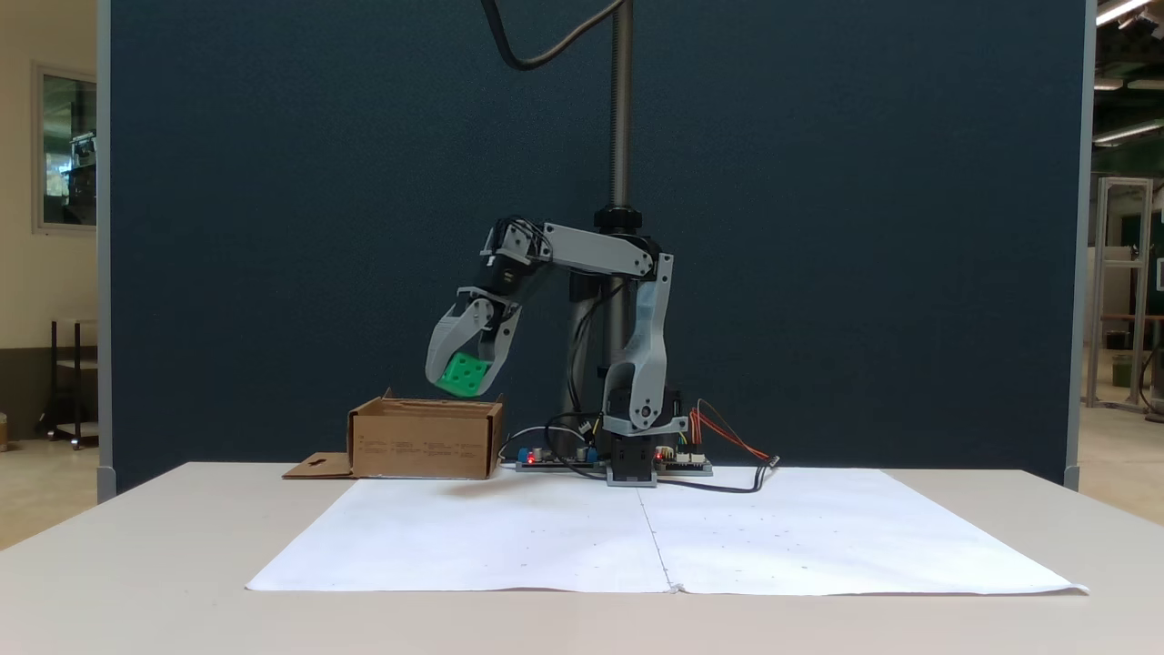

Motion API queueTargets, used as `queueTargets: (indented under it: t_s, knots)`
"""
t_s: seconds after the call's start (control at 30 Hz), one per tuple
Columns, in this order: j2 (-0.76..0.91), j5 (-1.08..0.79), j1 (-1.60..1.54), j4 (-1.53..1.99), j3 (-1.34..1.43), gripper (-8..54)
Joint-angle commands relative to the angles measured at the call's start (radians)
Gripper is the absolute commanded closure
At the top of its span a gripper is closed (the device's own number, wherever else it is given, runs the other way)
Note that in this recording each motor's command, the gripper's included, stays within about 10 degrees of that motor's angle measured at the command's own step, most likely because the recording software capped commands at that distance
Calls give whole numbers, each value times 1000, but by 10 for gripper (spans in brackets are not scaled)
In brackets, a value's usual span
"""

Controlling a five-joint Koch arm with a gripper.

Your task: Grasp a green dice and put it in the bin.

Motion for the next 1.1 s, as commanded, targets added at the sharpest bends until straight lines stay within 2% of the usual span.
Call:
queueTargets:
  t_s: [0.0, 0.3, 0.43, 0.8, 0.83, 0.87, 1.03, 1.07]
  knots:
    - [44, -129, 126, 41, -34, 337]
    - [37, -275, 454, 58, -97, 337]
    - [-160, -311, 577, 57, -268, 337]
    - [-261, -351, 680, 80, -321, 337]
    - [-268, -351, 680, 80, -319, 290]
    - [-285, -351, 680, 80, -318, 156]
    - [-293, -350, 683, 87, -316, -8]
    - [-293, -350, 683, 87, -316, -9]
